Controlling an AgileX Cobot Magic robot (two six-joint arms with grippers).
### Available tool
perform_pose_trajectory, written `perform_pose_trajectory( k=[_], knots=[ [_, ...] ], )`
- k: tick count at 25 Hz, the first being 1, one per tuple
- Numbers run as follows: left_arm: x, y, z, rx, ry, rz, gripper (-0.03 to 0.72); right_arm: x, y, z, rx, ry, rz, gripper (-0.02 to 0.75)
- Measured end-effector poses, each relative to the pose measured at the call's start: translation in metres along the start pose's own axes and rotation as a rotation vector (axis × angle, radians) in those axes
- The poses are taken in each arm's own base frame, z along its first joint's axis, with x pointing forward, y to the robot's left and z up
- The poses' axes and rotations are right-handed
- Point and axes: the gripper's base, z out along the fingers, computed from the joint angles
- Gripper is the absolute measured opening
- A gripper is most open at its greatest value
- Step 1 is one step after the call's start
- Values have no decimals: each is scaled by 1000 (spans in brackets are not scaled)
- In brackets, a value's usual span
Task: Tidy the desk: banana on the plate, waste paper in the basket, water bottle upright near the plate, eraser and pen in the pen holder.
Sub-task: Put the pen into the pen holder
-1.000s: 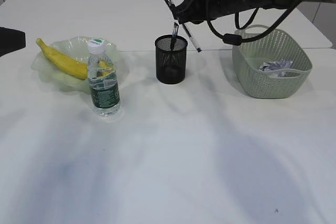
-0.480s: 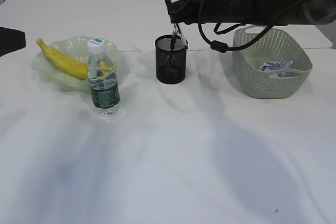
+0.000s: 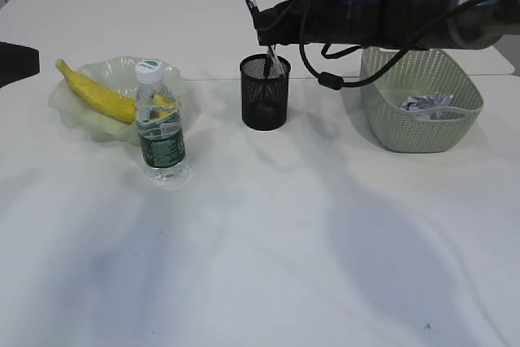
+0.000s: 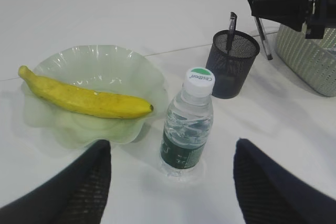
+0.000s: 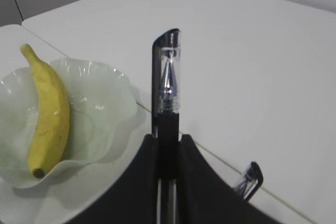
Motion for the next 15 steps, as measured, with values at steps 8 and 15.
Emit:
perform_pose_trajectory(
  k=[8, 15],
  knots=[
    [0, 0, 0, -2, -1, 0, 512, -4, -6, 13, -7, -40, -24, 42],
    [0, 0, 0, -2, -1, 0, 512, -1, -11, 26, -9, -64, -38, 42]
  ],
)
